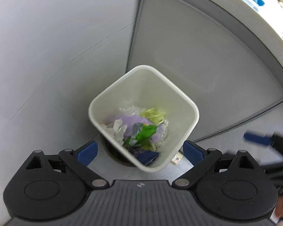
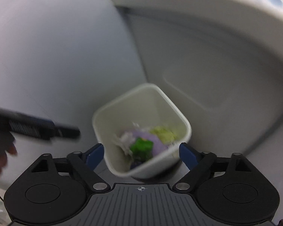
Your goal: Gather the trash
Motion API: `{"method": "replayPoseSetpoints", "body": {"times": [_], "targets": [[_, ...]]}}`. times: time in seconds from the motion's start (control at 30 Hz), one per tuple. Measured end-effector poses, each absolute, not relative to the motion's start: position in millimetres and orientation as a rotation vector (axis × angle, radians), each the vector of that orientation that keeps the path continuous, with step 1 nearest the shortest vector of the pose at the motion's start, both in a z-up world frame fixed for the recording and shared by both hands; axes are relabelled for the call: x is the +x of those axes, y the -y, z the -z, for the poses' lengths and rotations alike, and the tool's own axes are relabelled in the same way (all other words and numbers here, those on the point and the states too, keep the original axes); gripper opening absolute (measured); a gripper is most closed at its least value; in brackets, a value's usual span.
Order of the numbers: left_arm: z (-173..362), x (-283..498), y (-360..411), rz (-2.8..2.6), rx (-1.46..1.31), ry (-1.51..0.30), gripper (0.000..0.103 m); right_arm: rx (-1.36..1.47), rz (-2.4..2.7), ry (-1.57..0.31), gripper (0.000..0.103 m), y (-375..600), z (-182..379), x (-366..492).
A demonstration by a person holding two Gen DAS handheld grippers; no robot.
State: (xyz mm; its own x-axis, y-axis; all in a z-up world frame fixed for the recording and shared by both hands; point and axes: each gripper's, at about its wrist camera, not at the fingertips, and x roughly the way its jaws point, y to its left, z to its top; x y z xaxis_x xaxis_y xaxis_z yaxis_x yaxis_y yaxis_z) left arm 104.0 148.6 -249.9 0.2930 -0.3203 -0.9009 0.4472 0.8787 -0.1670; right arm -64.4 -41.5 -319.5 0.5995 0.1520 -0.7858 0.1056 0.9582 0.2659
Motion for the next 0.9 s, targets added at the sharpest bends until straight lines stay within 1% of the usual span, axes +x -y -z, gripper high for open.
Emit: {"method": "replayPoseSetpoints", "body": {"times": [0.13, 0.27, 0.37, 0.63, 0.77, 0.9], "targets": [[262, 109, -135, 0.554, 0.133, -1.134, 0.1, 0.327, 0.082, -0.978, 0.09, 57, 382, -84], [276, 110, -115, 0.598, 0.173, -1.07, 0.101, 0.355, 0.181, -1.033, 0.091, 77, 462, -100], [292, 113, -101, 0.623, 0.205, -1.04, 0.101, 0.346, 0.246, -1.072, 0.093, 90, 531, -114], [317, 132, -96, 0.625, 0.231, -0.961, 0.101, 0.236, 0.311, -1.162, 0.093, 102, 735, -113], [328, 143, -104, 0.662, 0.121, -0.987, 0.102, 0.267, 0.358, -1.19, 0.093, 118, 816, -97], [355, 149, -112, 0.622, -0.114, -1.089, 0.102, 0.329, 0.454, -1.159, 0.093, 133, 855, -81]]}}
